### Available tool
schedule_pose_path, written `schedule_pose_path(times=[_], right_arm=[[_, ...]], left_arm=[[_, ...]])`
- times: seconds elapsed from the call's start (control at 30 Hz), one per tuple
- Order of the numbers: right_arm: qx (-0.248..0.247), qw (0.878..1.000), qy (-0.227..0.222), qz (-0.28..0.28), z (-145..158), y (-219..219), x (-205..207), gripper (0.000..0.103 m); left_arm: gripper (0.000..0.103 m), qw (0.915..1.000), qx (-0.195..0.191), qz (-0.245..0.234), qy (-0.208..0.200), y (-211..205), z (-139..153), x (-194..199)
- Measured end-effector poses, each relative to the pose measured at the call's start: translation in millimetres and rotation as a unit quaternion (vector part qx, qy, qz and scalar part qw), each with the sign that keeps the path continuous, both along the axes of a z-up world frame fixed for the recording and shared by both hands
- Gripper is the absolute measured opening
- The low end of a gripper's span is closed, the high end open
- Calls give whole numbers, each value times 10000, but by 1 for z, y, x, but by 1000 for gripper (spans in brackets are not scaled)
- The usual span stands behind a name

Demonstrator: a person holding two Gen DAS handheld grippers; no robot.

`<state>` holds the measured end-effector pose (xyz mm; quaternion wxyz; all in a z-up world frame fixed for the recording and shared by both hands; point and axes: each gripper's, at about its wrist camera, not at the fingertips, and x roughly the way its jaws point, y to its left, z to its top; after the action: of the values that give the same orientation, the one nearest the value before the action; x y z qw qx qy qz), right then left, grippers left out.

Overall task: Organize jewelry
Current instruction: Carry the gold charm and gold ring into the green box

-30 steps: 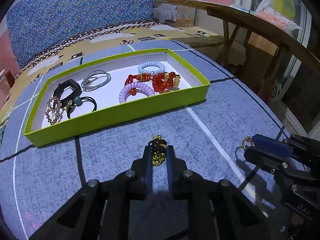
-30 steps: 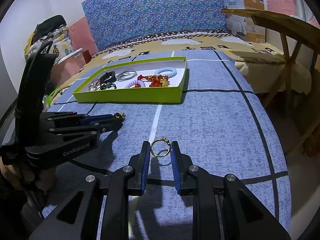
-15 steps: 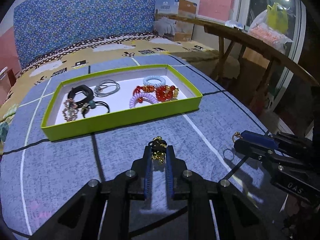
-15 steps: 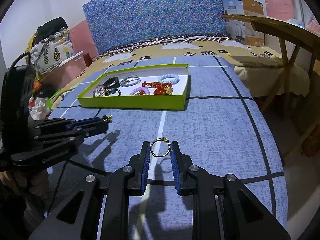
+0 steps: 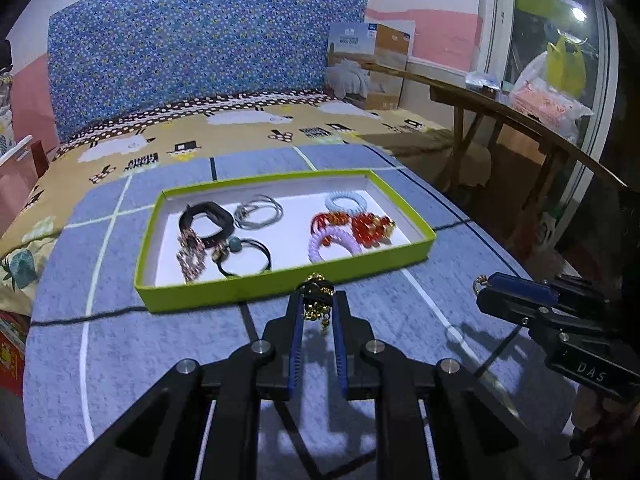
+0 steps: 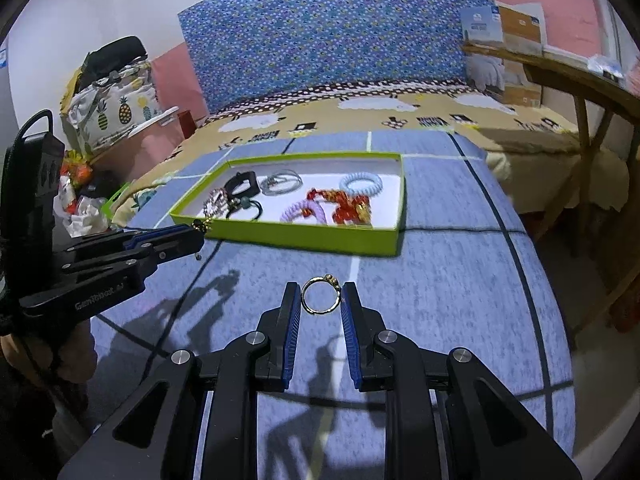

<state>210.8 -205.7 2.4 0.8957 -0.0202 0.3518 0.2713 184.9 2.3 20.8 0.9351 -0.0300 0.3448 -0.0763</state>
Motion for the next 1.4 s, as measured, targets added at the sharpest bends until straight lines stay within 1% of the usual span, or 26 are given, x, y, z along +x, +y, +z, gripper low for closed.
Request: schedule_pose_path(times=[0.3, 0.53, 0.67, 0.93, 1.1, 1.27, 1.4], right_arm=[[-85, 9996, -213, 156, 15, 19, 22, 21], [-137, 9991, -326, 218, 23, 32, 49, 21], [-172, 9989, -354, 258, 24, 40, 66, 21], [-275, 9987, -153, 406, 12, 64, 109, 21], [-294, 9983, 159, 469, -4, 79, 139, 21], [-325, 9976, 381, 477, -16, 88, 163, 21], [-449, 9966, 503, 481, -25, 97, 175, 21]], left_arm=[[15, 9998, -15, -18, -205, 13, 9, 19], [15, 9996, -83, 40, -255, 23, 10, 42], [15, 9997, -124, 27, -202, 26, 7, 56], [15, 10000, -52, -82, 13, 26, -9, 85], [15, 9997, -18, -179, 156, 23, -20, 99], [15, 9993, -45, -207, 296, 24, -29, 110], [15, 9984, -63, -192, 529, 25, -39, 119]])
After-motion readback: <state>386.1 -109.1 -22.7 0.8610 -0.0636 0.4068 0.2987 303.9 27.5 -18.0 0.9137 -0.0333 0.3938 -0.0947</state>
